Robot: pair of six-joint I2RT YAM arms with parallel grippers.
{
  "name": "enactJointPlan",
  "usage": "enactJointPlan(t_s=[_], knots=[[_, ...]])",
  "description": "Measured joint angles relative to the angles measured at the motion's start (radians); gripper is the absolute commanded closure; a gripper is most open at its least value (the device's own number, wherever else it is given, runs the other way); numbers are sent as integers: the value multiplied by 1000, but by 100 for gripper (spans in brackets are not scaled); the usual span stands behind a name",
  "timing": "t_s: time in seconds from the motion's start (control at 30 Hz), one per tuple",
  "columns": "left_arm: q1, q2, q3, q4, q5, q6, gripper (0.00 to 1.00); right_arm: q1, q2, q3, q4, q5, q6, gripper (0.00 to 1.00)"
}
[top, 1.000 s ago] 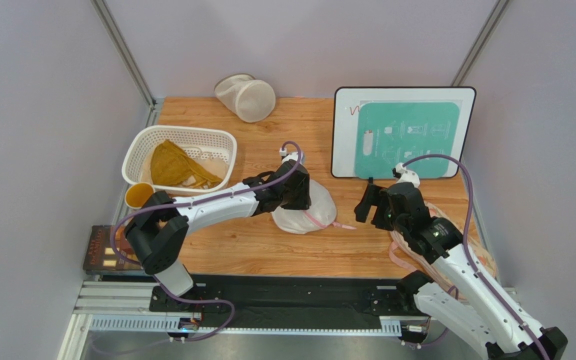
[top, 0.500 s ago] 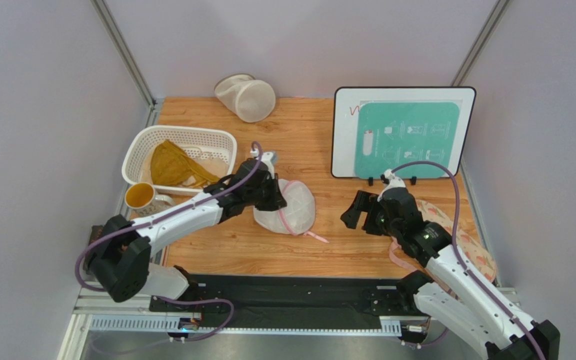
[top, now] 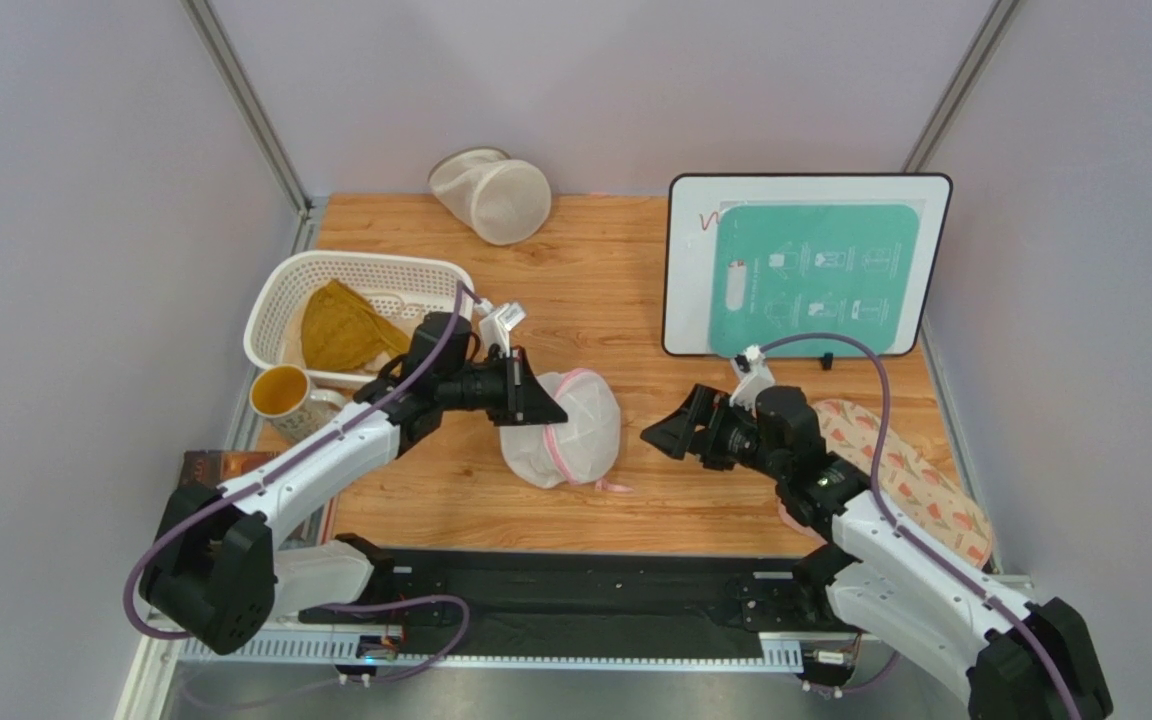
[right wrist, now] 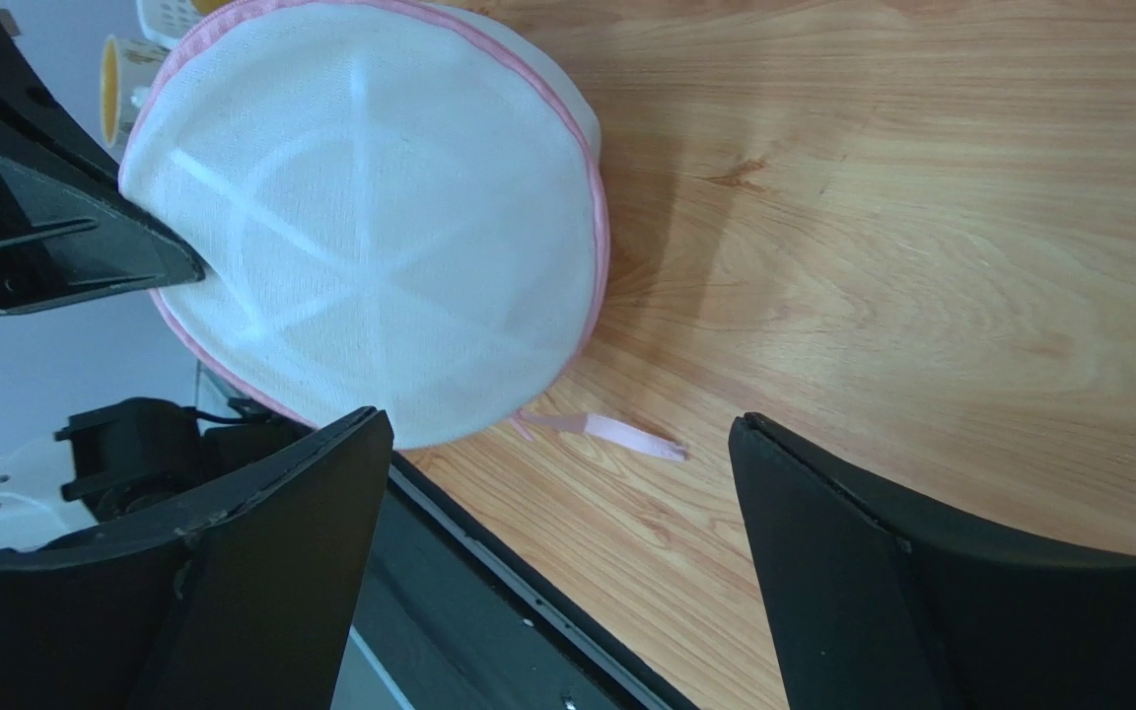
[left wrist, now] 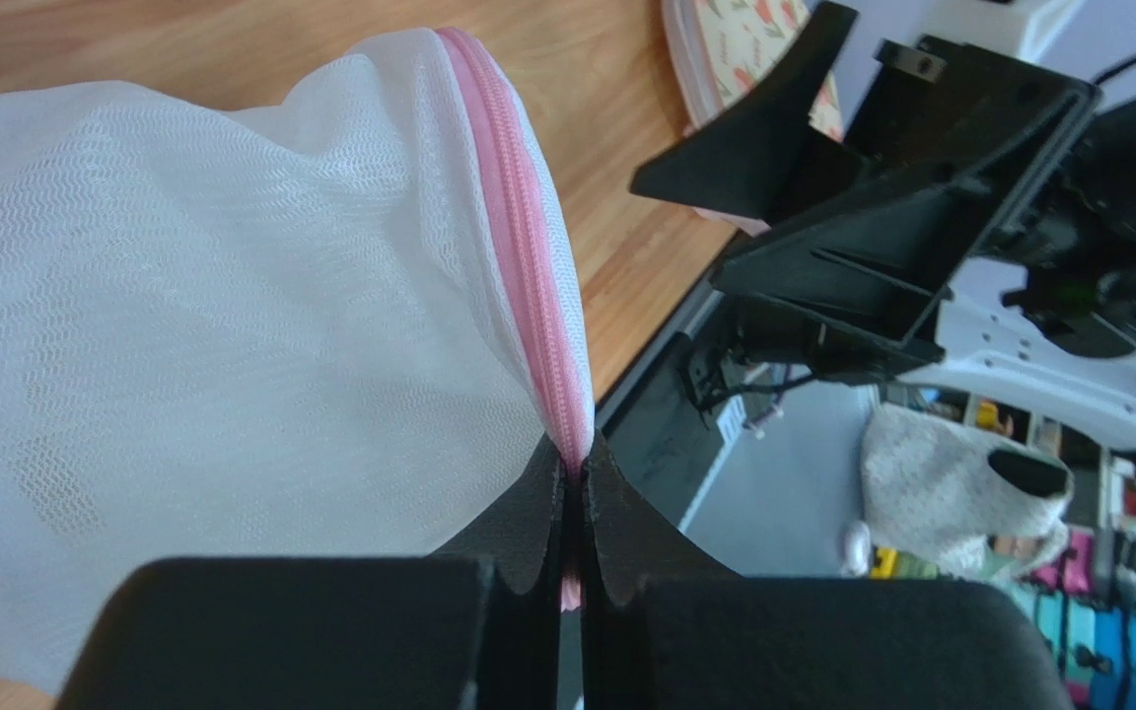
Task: Unzip the laundry bag and remove the bra
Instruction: Adjust the laundry bag at the center of the board.
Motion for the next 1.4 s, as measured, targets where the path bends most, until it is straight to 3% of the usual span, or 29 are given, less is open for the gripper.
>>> enactJointPlan(t_s=[0.3,0.77,0.97,1.27,1.37,1.4], knots=[[18,56,-72,276,182,-172,100,11,72,-84,215,-39,80,9],[135,222,-180,395,210,-150,100,26,341,-72,346,-29,80,11],[156,220,-211,401,198,-145,100,43,431,-59,436,-28,84,13],[179,188,-210,378,161,-117,100,102,605,27,519,-15,95,20],[184,187,-210,372,160,-112,100,107,671,27,572,-19,110,28],[185,187,-210,371,158,-110,100,108,693,31,602,-23,114,37]])
